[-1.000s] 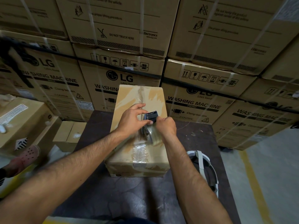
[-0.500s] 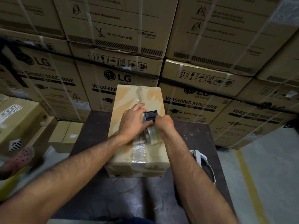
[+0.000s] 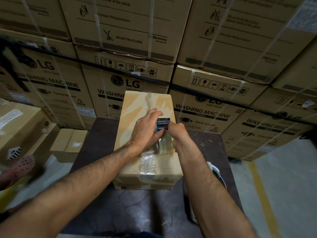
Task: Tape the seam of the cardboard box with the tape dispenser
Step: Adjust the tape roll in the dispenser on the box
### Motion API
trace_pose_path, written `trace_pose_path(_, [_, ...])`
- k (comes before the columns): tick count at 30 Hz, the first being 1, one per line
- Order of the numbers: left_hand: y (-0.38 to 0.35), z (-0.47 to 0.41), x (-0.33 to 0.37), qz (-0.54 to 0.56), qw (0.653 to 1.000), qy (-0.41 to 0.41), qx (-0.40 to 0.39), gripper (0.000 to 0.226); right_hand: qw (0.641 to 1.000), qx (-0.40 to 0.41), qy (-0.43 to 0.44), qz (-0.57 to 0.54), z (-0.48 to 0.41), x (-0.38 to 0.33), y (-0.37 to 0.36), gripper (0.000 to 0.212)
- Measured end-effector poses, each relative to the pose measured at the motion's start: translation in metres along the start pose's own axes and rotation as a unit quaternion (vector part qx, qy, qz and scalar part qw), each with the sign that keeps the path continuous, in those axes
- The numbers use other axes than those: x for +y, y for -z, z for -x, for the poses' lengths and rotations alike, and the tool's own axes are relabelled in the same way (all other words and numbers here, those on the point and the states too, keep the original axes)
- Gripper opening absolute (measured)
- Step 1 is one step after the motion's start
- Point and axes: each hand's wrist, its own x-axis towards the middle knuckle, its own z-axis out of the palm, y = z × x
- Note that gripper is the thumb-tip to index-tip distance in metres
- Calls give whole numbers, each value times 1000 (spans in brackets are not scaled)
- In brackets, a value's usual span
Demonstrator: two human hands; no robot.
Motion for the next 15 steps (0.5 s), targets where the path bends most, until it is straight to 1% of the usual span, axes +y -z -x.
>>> trace_pose_path(1, [-1, 0, 1, -6, 1000, -15, -2, 51, 1000, -3, -7, -5, 0, 0, 1, 35])
trace_pose_path(2, [-2, 1, 1, -19, 999, -32, -6, 43, 1000, -8, -16, -6, 1, -1, 3, 35])
trace_pose_path(4, [-5, 2, 0, -45, 997, -57, -12, 30, 1000, -12, -21, -15, 0, -2, 6, 42])
trace_pose_path(6, [-7, 3, 1, -51, 997, -64, -7, 20, 999, -11, -23, -32, 0, -2, 5, 46])
trace_pose_path(9, [-7, 1, 3, -54, 995, -79, 12, 9, 999, -16, -18, -31, -1, -1, 7, 47])
trace_pose_path(11, [-7, -1, 3, -62, 995, -82, 13, 6, 1000, -19, -11, -23, -1, 1, 8, 46])
trace_pose_path(13, [-7, -2, 2, -54, 995, -78, 14, 6, 999, -21, 24, -18, -5, 6, 10, 37])
trace_pose_path(15, [-7, -4, 0, -44, 996, -79, 18, 6, 995, -7, 96, -10, -4, 16, 11, 17])
